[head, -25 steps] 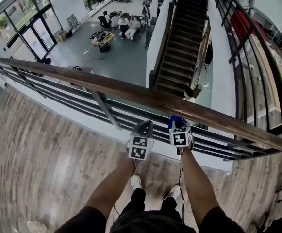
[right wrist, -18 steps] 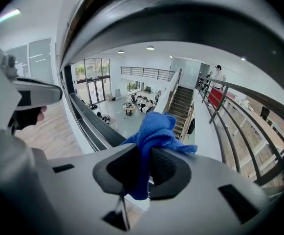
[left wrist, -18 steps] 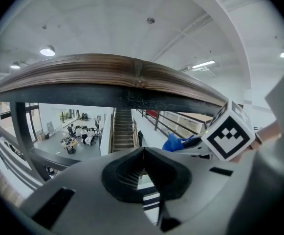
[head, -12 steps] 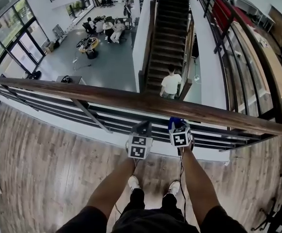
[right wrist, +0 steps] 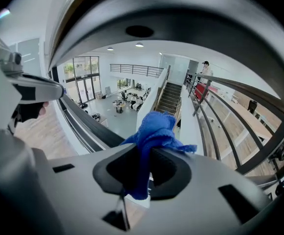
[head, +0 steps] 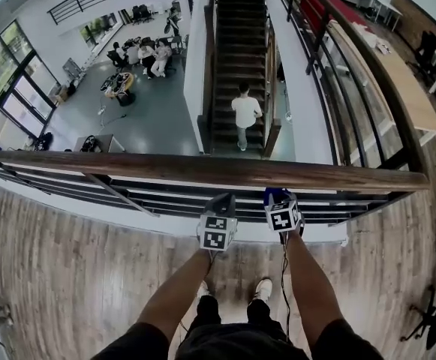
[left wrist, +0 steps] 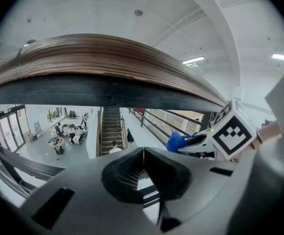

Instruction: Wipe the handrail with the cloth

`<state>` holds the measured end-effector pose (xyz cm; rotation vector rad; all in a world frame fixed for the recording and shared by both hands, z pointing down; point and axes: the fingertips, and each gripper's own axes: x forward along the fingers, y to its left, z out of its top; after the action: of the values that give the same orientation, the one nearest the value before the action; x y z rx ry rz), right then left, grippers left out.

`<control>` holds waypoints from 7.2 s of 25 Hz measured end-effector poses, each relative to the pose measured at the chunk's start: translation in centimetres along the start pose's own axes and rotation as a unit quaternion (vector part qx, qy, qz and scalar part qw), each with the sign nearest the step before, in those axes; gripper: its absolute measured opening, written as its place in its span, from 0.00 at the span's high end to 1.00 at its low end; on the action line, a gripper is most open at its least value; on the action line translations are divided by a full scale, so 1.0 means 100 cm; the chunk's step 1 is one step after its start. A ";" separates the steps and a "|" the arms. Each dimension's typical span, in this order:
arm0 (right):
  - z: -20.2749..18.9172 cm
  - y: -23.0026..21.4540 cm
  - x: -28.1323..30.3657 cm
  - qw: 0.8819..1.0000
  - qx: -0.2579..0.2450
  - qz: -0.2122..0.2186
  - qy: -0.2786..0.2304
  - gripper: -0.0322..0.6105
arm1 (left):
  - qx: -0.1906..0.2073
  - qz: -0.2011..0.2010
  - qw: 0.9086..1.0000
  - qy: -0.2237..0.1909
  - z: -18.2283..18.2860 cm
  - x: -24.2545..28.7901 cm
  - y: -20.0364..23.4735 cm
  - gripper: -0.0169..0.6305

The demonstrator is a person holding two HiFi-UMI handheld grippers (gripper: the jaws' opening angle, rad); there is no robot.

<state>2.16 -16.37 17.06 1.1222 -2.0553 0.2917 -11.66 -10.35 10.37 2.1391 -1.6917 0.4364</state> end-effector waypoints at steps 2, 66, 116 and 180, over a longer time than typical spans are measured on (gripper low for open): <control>-0.011 -0.023 -0.007 1.000 0.007 -0.004 0.001 0.84 | 0.001 -0.015 1.000 0.004 0.004 0.010 -0.028 0.96; -0.051 0.108 -0.026 0.975 0.095 0.098 -0.173 0.84 | -0.070 0.043 0.996 0.022 -0.159 -0.044 0.055 0.96; 0.085 0.494 0.258 0.990 0.016 0.136 -0.043 0.84 | -0.099 0.135 0.985 0.037 -0.293 -0.133 0.403 0.96; -0.288 -0.298 0.058 0.975 0.201 -0.093 0.005 0.84 | 0.022 -0.145 0.983 0.106 -0.168 0.229 -0.261 0.96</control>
<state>38.73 -22.48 36.34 1.5400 -1.9118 0.6370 18.86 -16.62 33.15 2.2344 -1.2429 0.5944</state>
